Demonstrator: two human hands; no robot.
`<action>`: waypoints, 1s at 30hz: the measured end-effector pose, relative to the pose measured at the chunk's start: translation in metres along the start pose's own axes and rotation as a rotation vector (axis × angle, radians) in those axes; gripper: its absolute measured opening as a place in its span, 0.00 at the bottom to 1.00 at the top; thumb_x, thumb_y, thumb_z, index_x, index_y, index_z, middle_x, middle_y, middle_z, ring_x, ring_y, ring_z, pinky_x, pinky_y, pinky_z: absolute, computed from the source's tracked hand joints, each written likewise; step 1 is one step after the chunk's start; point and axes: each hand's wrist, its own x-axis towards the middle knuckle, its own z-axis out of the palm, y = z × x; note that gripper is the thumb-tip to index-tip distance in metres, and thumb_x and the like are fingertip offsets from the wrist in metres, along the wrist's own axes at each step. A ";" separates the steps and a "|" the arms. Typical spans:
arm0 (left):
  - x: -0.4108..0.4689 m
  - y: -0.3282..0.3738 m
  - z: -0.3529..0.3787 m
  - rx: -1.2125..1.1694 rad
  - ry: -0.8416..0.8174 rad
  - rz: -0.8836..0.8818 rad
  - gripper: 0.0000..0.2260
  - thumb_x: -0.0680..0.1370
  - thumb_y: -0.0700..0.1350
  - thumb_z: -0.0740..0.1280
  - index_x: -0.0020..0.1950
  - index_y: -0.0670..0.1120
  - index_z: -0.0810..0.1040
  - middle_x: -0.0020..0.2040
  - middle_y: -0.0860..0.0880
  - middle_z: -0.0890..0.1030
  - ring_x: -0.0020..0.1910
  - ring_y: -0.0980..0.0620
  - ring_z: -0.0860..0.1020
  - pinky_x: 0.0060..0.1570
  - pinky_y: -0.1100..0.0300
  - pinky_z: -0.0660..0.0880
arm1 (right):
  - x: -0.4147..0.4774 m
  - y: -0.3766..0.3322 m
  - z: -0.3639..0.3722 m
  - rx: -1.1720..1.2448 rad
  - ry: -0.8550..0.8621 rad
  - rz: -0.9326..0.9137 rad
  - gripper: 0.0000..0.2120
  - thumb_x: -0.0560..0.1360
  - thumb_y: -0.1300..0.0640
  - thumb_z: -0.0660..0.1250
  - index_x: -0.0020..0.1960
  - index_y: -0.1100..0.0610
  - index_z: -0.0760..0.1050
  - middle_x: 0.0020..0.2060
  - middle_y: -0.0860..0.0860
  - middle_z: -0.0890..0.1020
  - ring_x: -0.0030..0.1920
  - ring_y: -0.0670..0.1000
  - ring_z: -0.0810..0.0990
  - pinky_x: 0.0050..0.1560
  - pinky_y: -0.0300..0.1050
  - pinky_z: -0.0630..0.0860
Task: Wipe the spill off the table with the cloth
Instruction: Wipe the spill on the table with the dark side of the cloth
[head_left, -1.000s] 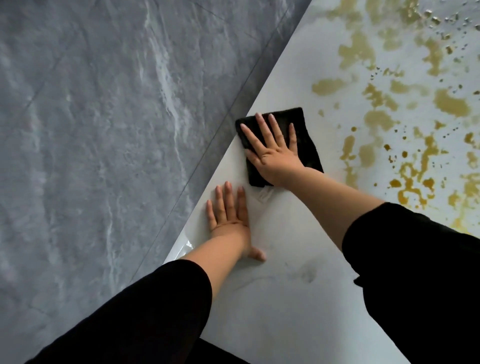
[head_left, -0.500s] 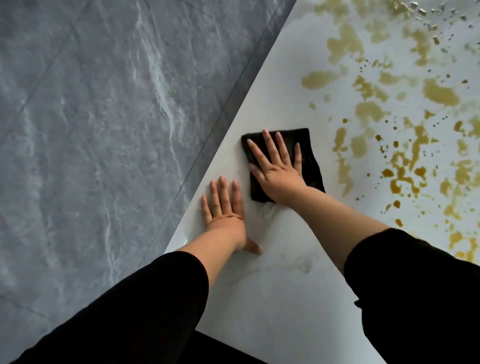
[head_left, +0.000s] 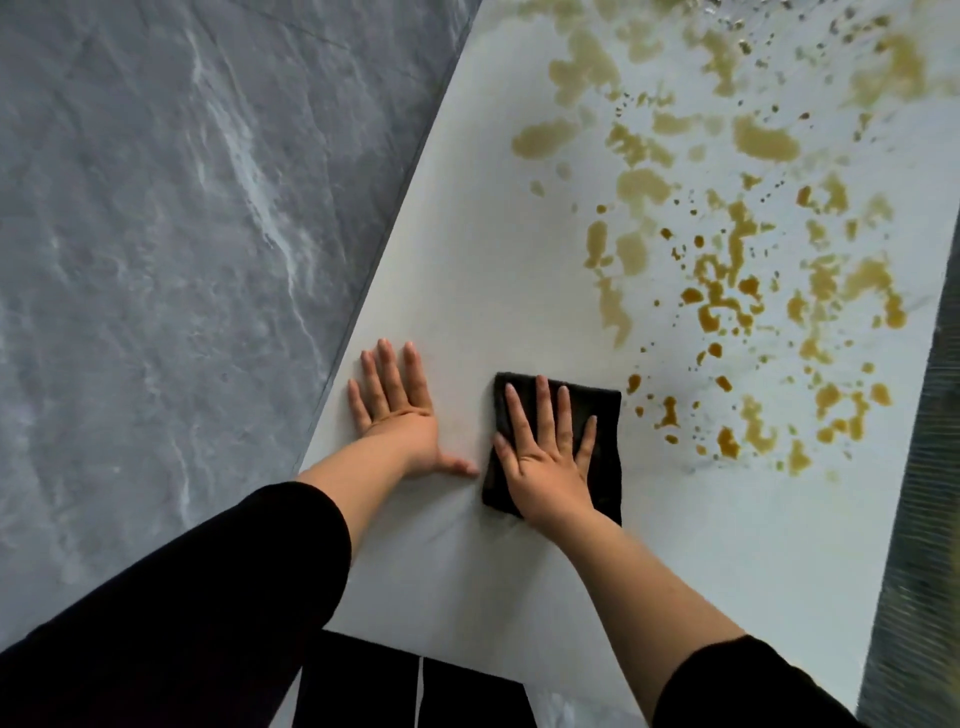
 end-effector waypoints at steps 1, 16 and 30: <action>0.000 0.000 0.001 0.003 0.003 0.004 0.73 0.55 0.75 0.73 0.54 0.45 0.08 0.52 0.41 0.08 0.54 0.40 0.11 0.60 0.42 0.22 | -0.011 0.004 0.005 0.001 -0.012 0.030 0.29 0.79 0.37 0.41 0.65 0.32 0.20 0.66 0.39 0.20 0.68 0.44 0.19 0.61 0.52 0.15; -0.022 0.024 0.009 0.100 0.165 0.202 0.57 0.65 0.77 0.61 0.72 0.55 0.22 0.75 0.44 0.25 0.74 0.43 0.26 0.71 0.41 0.32 | -0.060 0.032 0.021 0.120 -0.101 0.120 0.28 0.78 0.35 0.39 0.64 0.31 0.19 0.65 0.38 0.18 0.66 0.43 0.17 0.61 0.52 0.15; 0.030 0.134 0.016 0.031 0.061 0.185 0.48 0.67 0.80 0.51 0.56 0.62 0.12 0.54 0.53 0.08 0.53 0.47 0.10 0.60 0.32 0.24 | -0.069 0.044 0.028 0.168 -0.040 0.092 0.31 0.77 0.32 0.42 0.68 0.32 0.24 0.68 0.38 0.21 0.69 0.44 0.20 0.61 0.52 0.15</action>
